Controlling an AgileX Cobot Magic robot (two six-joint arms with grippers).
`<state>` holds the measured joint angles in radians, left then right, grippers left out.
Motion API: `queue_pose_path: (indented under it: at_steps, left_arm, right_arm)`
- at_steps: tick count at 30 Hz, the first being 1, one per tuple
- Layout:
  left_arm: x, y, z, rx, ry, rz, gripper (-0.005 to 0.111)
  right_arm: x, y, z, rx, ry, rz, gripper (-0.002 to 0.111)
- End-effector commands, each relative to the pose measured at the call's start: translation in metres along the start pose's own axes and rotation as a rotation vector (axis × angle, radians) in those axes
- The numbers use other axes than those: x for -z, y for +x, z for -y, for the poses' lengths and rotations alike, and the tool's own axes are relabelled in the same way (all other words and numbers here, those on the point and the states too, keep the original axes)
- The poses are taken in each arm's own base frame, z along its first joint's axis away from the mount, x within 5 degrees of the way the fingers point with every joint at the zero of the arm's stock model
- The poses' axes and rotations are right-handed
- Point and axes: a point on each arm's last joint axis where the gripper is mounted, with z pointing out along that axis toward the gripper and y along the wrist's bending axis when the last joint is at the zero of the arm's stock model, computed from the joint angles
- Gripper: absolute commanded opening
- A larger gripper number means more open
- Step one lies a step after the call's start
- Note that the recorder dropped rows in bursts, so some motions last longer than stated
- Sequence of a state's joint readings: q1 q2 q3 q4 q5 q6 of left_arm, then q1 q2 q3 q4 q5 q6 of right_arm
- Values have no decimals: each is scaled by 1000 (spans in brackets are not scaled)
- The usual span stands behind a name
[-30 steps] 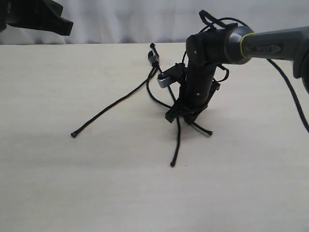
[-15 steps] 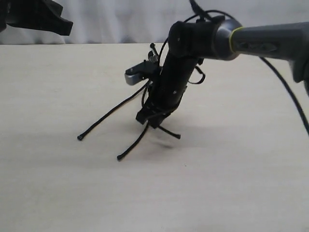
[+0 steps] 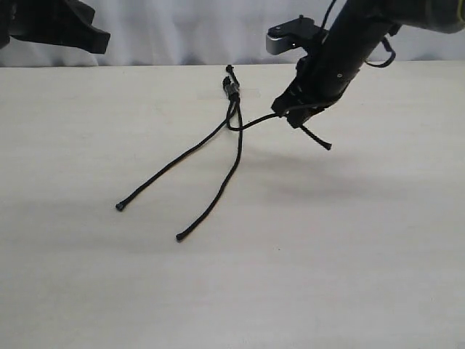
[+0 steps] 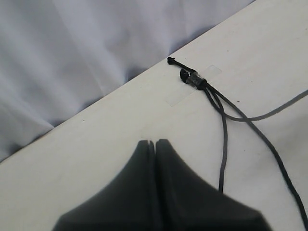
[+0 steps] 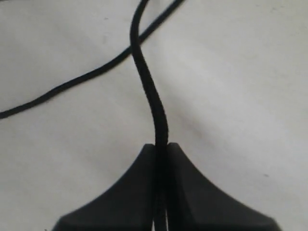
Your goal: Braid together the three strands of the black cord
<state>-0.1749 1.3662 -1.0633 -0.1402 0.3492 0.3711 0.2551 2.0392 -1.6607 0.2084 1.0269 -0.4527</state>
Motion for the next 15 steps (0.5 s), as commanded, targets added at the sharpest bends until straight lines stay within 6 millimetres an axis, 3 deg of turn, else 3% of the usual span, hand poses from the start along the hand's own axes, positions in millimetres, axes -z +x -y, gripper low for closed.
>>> queue_pose_path:
  at_steps: [1,10,15]
  left_arm:
    - [1,-1,0,18,1,14,0]
    - [1,-1,0,20,1,14,0]
    - [1,-1,0,20,1,14,0]
  right_arm:
    - [-9,6,27,-66,30,16,4]
    - [-38,12,61,-188,74,60,4]
    - [-45,15,75,-317,111,86,4]
